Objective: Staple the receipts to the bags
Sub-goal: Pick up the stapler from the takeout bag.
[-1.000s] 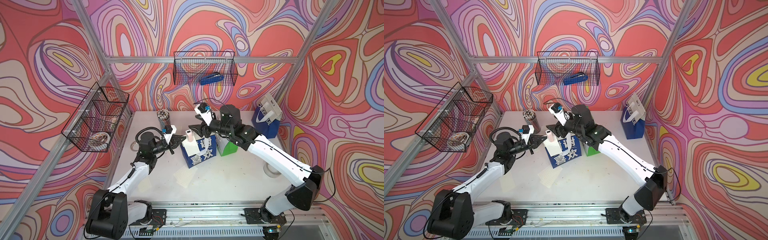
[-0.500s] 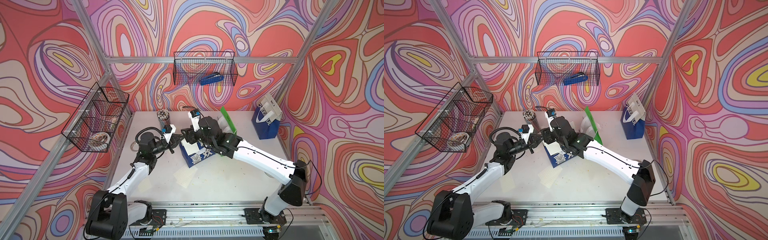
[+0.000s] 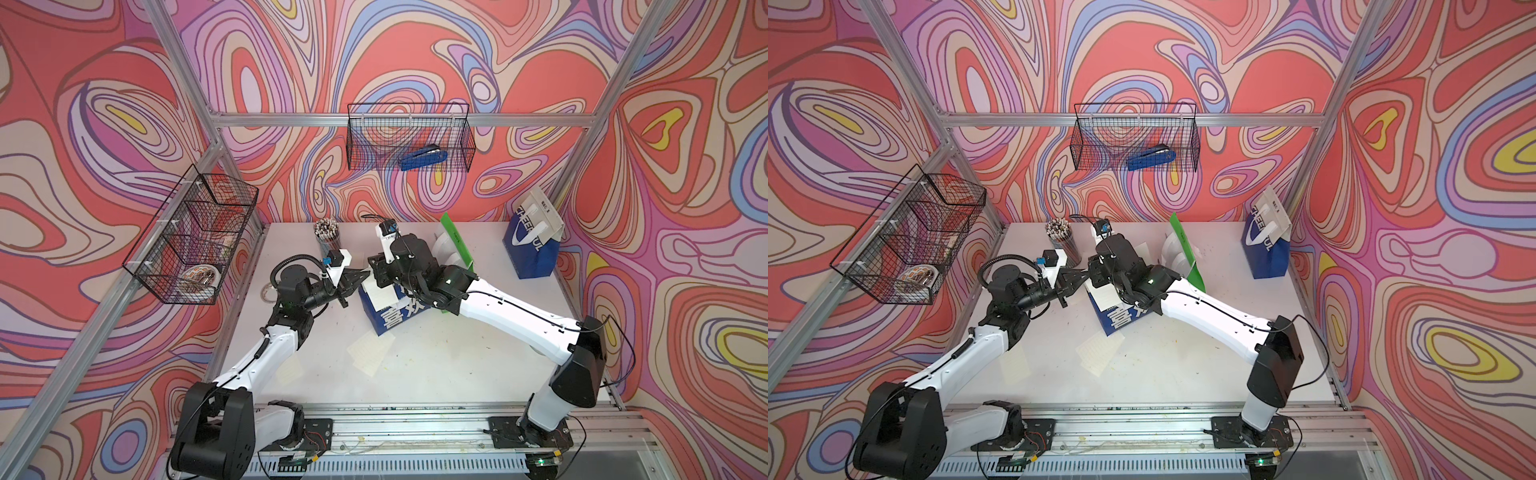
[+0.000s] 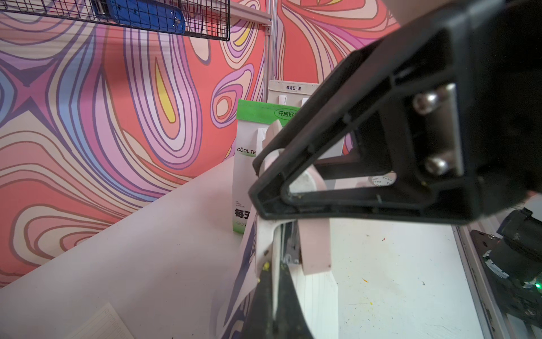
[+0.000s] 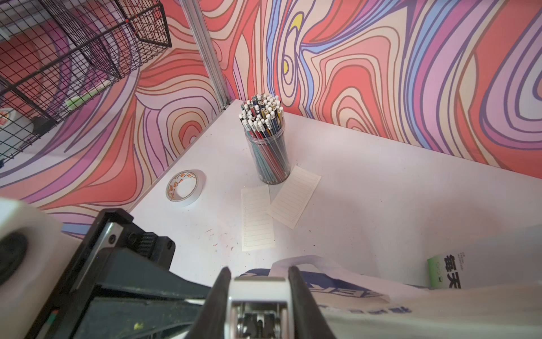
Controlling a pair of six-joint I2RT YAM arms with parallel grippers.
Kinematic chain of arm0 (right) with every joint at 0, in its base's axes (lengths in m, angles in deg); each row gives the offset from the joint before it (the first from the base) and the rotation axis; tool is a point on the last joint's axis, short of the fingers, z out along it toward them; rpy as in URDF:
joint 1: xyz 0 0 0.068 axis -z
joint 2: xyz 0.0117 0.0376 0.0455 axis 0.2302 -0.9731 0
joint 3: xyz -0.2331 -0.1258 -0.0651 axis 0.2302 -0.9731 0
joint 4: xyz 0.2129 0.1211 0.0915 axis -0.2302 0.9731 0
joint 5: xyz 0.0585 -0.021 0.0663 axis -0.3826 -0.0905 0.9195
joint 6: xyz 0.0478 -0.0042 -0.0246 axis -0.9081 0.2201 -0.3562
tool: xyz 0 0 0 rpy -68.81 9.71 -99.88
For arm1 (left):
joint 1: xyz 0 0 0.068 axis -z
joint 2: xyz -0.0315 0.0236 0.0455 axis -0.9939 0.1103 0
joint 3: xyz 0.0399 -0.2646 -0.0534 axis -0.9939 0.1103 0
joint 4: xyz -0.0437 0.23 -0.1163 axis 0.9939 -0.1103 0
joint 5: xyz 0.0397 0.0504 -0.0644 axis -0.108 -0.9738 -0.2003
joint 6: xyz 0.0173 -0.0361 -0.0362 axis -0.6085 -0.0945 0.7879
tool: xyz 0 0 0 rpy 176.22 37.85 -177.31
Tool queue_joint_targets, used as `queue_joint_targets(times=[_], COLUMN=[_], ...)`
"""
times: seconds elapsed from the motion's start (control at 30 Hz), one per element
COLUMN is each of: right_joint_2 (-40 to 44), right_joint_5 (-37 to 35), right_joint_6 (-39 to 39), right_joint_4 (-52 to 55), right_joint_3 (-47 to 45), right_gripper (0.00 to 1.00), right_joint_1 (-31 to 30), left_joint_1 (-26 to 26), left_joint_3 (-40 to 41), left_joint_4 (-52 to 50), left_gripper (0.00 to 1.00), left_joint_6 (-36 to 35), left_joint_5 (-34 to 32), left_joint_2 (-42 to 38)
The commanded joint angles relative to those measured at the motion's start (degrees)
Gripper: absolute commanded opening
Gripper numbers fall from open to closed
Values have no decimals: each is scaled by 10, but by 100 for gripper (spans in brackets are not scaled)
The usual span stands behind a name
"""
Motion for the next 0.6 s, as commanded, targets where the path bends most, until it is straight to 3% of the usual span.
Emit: queue_joint_targets(times=[0.0, 0.17, 0.33, 0.43, 0.57], right_joint_2=[53, 111, 191, 241, 309], right_joint_5=[-9, -17, -146, -234, -277], right_joint_6=[26, 77, 80, 11, -137], right_joint_4=[-56, -92, -33, 63, 226], right_joint_3=[-17, -36, -78, -97, -129], right_gripper=[19, 19, 18, 16, 11], right_joint_1=[-4, -4, 4, 26, 69], left_joint_1=[3, 3, 3, 3, 3], left_joint_3=[-4, -4, -11, -17, -23], left_joint_4=[30, 7, -3, -1, 0], left_gripper=[0, 0, 0, 0, 0], left_joint_6=[-7, -22, -22, -16, -14], left_joint_5=[1, -19, -30, -33, -46], left_joint_2=[-19, -28, -23, -18, -17])
